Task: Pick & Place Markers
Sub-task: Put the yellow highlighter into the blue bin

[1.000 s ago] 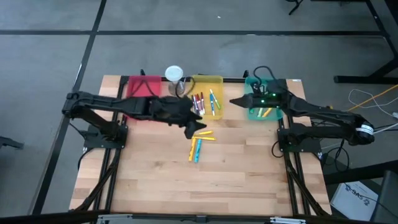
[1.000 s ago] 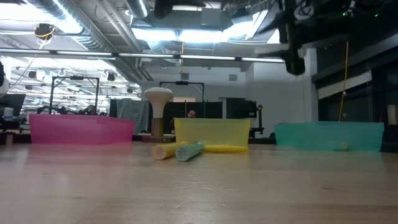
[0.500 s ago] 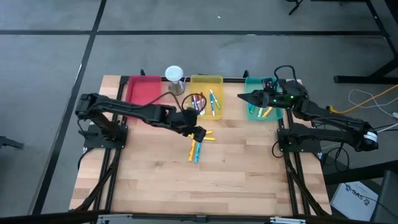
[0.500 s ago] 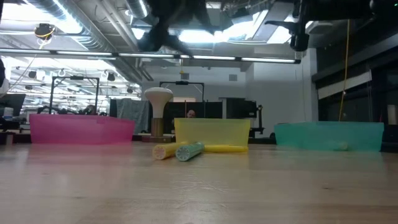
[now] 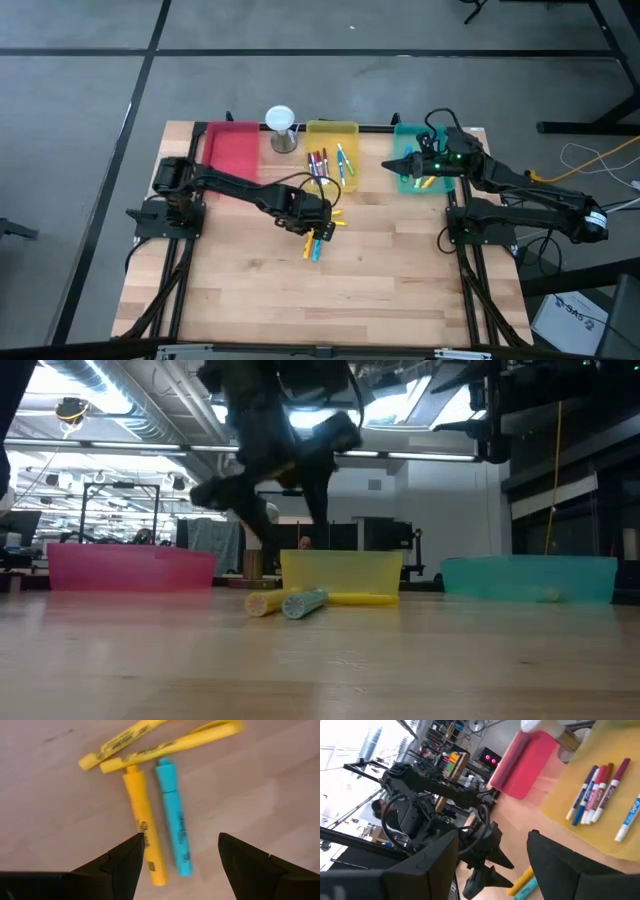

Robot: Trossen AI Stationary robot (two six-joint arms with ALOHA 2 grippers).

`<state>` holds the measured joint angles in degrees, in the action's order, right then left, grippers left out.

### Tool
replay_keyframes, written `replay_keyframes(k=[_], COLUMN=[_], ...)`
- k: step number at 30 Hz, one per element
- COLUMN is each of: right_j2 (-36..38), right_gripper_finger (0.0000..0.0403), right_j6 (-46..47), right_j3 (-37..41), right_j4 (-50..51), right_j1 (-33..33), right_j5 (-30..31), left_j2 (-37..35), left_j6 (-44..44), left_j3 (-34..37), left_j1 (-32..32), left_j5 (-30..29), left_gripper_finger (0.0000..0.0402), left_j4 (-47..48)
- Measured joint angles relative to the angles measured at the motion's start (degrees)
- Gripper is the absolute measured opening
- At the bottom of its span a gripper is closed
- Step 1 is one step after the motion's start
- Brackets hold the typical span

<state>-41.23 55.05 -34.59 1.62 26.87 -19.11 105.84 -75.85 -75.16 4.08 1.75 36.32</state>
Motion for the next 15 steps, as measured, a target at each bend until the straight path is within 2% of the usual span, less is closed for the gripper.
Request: replay_keyframes(k=[8, 11, 15], right_j2=[0.00, 0.00, 0.00], right_gripper_finger=[0.0231, 0.0231, 0.0231], right_j6=[-0.22, -0.22, -0.22], right_j3=[0.00, 0.00, 0.00], right_j4=[0.44, 0.44, 0.44], right_j1=[0.00, 0.00, 0.00], right_j5=[-0.02, -0.02, -0.01], left_j2=[2.14, 2.05, 1.88], left_j6=[-4.04, -4.97, -4.67], left_j3=[0.01, 0.00, -0.54], left_j1=[1.12, 1.42, 2.39], left_j5=[0.97, 1.02, 2.35], left_gripper_finger=[0.0243, 0.0231, 0.0208], left_j4=[3.53, 6.60, 6.20])
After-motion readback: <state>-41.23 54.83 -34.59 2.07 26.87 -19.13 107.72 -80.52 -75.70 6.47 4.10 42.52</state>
